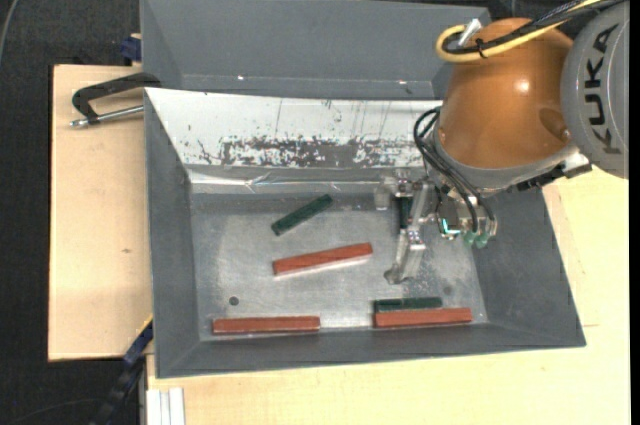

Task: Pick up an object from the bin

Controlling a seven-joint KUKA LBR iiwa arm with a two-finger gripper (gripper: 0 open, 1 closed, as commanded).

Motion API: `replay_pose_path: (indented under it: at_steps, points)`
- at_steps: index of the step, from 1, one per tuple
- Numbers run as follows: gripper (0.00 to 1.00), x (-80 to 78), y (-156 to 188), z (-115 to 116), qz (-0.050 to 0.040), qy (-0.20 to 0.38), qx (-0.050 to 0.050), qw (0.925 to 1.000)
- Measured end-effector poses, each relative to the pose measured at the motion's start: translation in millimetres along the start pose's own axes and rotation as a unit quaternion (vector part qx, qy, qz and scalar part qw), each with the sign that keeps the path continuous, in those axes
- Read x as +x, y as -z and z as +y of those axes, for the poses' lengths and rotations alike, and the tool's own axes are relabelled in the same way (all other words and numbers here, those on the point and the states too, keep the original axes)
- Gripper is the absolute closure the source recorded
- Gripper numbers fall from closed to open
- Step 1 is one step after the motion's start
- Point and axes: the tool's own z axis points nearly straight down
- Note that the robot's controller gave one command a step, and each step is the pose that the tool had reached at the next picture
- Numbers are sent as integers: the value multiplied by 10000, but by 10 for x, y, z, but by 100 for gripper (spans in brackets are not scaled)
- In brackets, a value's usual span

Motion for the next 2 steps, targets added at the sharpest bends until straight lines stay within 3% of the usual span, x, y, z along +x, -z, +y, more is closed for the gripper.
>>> replay_pose_path:
  at_steps: [1,2]
  points:
    - [0,-29,-1493,-194,-11,983,3,9952]
    - [0,-677,-1510,-540,-77,1450,12,9894]
